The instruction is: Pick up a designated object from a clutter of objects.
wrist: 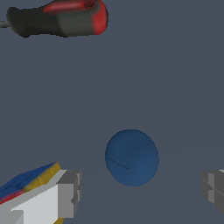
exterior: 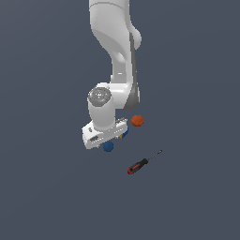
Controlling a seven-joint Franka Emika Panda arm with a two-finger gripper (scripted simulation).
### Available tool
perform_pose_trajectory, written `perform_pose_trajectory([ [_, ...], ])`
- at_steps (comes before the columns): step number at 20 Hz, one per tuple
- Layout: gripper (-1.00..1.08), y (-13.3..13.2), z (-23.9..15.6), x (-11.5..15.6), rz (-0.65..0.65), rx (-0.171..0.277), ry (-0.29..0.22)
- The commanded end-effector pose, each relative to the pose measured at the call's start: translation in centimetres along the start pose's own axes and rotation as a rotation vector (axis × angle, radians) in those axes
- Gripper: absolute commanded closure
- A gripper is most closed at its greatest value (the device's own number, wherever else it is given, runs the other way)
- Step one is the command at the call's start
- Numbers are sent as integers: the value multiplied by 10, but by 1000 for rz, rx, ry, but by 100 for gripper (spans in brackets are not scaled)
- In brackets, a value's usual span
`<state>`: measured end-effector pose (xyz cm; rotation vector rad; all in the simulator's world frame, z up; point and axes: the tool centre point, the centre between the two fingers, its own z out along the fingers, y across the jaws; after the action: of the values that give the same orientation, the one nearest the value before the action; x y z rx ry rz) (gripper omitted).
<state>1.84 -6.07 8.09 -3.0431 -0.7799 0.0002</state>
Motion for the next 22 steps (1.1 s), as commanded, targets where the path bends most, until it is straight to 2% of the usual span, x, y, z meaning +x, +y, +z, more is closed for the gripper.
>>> perform_pose_trajectory([
  [1, -92, 0, 4, 0, 0, 0, 0],
  [10, -92, 0, 43, -1, -3, 0, 0],
  [15, -92, 0, 50, -1, -4, 0, 0],
  [16, 108, 0, 50, -1, -4, 0, 0],
  [22, 108, 0, 50, -1, -4, 0, 0],
])
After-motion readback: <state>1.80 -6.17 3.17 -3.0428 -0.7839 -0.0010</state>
